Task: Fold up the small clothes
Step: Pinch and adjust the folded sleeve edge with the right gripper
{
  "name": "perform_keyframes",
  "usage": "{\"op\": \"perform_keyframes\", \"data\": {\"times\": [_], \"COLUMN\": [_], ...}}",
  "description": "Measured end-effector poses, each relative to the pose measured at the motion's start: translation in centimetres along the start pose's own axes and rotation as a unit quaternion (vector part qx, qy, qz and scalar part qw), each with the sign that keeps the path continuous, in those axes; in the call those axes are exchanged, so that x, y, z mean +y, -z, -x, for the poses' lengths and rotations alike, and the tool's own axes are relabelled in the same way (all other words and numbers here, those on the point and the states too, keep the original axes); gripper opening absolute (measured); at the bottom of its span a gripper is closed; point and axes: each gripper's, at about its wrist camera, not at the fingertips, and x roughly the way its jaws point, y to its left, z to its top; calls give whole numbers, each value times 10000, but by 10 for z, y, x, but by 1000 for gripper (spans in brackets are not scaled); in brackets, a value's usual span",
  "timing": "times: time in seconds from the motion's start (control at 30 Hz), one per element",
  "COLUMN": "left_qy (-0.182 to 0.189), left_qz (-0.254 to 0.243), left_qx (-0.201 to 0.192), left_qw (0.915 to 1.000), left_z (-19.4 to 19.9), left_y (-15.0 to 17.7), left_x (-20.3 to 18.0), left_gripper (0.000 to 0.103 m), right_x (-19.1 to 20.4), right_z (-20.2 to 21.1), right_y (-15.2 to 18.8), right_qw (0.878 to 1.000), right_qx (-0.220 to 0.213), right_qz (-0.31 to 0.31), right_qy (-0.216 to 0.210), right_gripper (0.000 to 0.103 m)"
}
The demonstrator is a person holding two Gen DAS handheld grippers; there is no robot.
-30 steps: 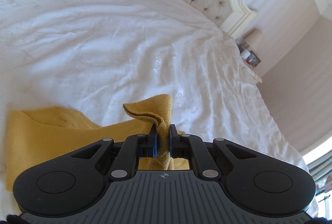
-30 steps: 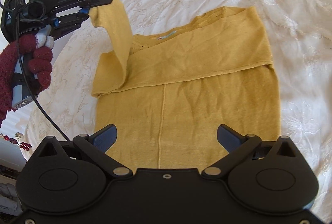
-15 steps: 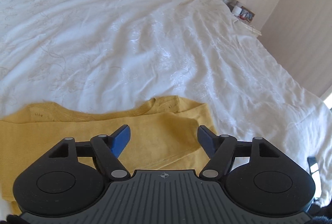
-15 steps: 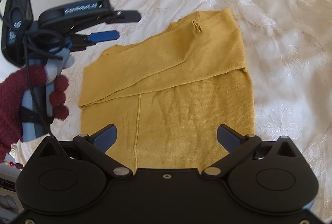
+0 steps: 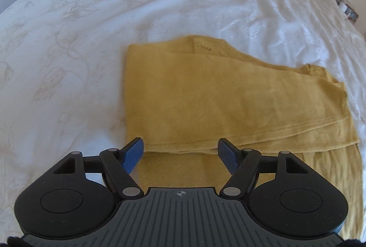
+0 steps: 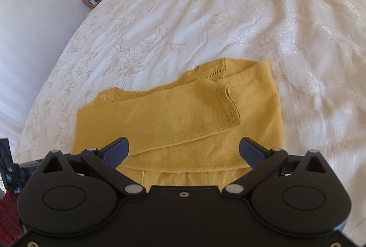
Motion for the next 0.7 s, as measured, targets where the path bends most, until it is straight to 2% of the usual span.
{"op": "perform_keyframes", "data": {"times": [0.17, 0.27, 0.33, 0.37, 0.4, 0.43, 0.5, 0.53, 0.63, 0.7], "left_qy": [-147, -20, 71, 97, 118, 160, 191, 163, -39, -43], "left_qz": [477, 793, 960, 996, 1001, 979, 849, 691, 399, 471], "left_qx": [260, 193, 159, 155, 156, 158, 191, 239, 305, 276], "left_qw": [9984, 9967, 9952, 9949, 9948, 9949, 9960, 9972, 9987, 9985], "left_z": [-11, -14, -16, -18, -19, -20, -24, -26, -28, -27], "left_y": [23, 30, 31, 31, 31, 32, 31, 32, 33, 35], "left_x": [30, 40, 43, 44, 44, 43, 39, 34, 25, 26], "left_gripper": [70, 72, 76, 79, 84, 88, 99, 102, 102, 102], "right_x": [-3, -7, -11, -14, -16, -20, -25, -28, -35, -37], "right_z": [-18, -31, -37, -40, -42, -45, -49, -50, -57, -62], "right_y": [-18, -21, -22, -22, -23, -25, -28, -29, -32, -31], "right_qw": [9996, 9990, 9987, 9987, 9987, 9986, 9984, 9983, 9982, 9979], "right_qx": [115, 220, 252, 265, 278, 295, 299, 316, 398, 499], "right_qz": [215, 299, 264, 224, 182, 136, 80, 48, -61, -117], "right_qy": [140, 262, 364, 381, 386, 415, 471, 484, 453, 383], "right_gripper": [102, 102, 95, 87, 81, 79, 78, 78, 74, 61]}}
